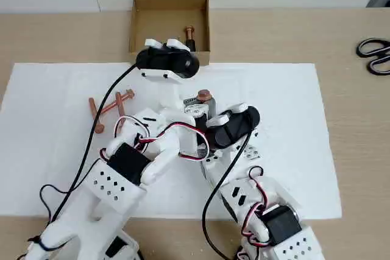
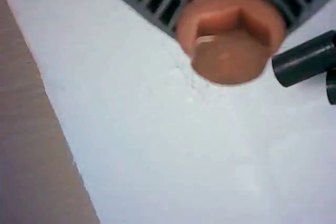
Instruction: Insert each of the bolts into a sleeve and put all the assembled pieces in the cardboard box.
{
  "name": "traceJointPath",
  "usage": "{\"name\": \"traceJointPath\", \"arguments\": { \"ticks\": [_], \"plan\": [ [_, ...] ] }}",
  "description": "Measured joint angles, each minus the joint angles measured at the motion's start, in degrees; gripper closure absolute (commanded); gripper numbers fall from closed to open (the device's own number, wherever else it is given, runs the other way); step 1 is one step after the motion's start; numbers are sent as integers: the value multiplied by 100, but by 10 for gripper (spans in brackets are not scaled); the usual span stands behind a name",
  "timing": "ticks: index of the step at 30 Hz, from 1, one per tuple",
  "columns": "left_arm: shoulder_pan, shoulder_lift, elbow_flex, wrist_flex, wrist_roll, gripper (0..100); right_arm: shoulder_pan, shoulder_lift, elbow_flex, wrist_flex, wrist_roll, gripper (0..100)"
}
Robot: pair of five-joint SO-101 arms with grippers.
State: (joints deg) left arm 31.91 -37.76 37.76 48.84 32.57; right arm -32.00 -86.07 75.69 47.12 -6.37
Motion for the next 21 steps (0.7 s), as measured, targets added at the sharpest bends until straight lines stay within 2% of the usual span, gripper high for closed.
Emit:
{"name": "traceJointPath", "arguments": {
  "ticks": [21],
  "plan": [
    [334, -9, 167, 440, -202, 994, 35, 0, 18, 0, 0, 995]
  ]
}}
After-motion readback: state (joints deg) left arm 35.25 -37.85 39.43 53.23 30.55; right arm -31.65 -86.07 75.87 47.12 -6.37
